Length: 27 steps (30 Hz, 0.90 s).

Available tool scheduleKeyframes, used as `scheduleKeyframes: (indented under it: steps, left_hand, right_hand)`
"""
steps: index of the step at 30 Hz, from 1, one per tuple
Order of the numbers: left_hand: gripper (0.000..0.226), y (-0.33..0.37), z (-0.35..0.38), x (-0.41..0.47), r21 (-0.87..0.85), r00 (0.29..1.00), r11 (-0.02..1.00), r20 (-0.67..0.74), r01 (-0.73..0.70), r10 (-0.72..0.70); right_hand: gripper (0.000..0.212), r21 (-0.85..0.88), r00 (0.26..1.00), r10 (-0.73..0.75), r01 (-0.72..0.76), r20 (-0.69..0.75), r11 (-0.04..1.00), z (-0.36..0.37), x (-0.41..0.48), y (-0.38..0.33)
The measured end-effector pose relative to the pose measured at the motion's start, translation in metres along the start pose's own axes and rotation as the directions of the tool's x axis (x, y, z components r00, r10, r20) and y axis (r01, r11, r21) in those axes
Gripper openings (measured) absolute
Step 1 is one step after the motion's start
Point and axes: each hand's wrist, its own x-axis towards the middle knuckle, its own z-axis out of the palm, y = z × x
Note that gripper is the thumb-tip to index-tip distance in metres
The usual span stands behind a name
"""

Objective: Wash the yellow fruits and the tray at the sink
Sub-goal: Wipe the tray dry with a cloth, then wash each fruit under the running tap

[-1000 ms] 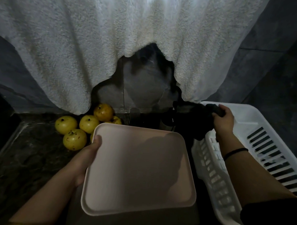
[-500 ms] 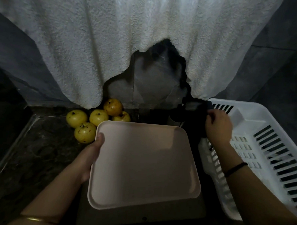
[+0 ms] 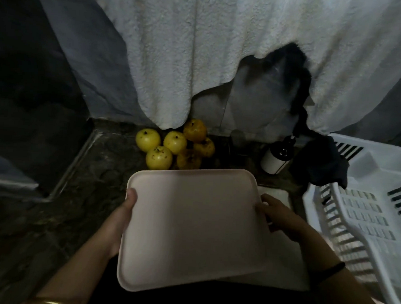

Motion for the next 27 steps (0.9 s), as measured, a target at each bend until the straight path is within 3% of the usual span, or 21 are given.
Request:
scheduleKeyframes:
  steps: [5, 9, 13, 16, 18, 21, 23, 27]
  left_hand:
    - [0.053, -0.006, -0.051, 0.0, 0.053, 0.987, 0.998, -0.153, -0.037, 0.045]
    - [0.054, -0.013, -0.089, 0.003, 0.095, 0.949, 0.993, -0.3, -0.076, 0.101]
    - [0.049, -0.022, -0.119, 0.005, 0.353, 0.832, 0.931, -0.488, -0.087, 0.263]
    - [0.047, -0.025, -0.128, 0.006, 0.511, 0.734, 0.859, -0.591, 0.02, 0.334]
    - [0.042, -0.025, -0.13, 0.006, 0.529, 0.687, 0.842, -0.65, 0.103, 0.325]
    - [0.043, -0.026, -0.137, 0.011, 0.554, 0.686, 0.823, -0.648, 0.127, 0.331]
    - [0.064, -0.028, -0.145, 0.017, 0.599, 0.709, 0.783, -0.625, 0.167, 0.327]
    - [0.063, -0.029, -0.154, 0.022, 0.605, 0.693, 0.763, -0.651, 0.227, 0.31]
  right_hand:
    - [0.033, -0.042, 0.999, -0.005, 0.007, 0.037, 0.999, 0.048, 0.007, -0.016]
    - [0.02, -0.055, 0.996, -0.034, 0.038, 0.079, 0.998, 0.082, 0.012, -0.03]
    - [0.017, -0.063, 0.99, -0.035, 0.044, 0.134, 0.997, 0.115, 0.014, -0.041]
    - [0.013, -0.051, 0.989, -0.045, 0.053, 0.144, 0.997, 0.14, 0.016, -0.045]
    - [0.012, -0.038, 0.987, -0.047, 0.054, 0.151, 0.998, 0.155, 0.015, -0.047]
    - [0.011, -0.014, 0.985, -0.044, 0.047, 0.167, 0.999, 0.172, 0.013, -0.049]
    - [0.01, -0.013, 0.987, -0.041, 0.044, 0.155, 0.999, 0.18, 0.012, -0.049]
    - [0.015, -0.019, 0.991, -0.05, 0.053, 0.121, 0.998, 0.192, 0.013, -0.049]
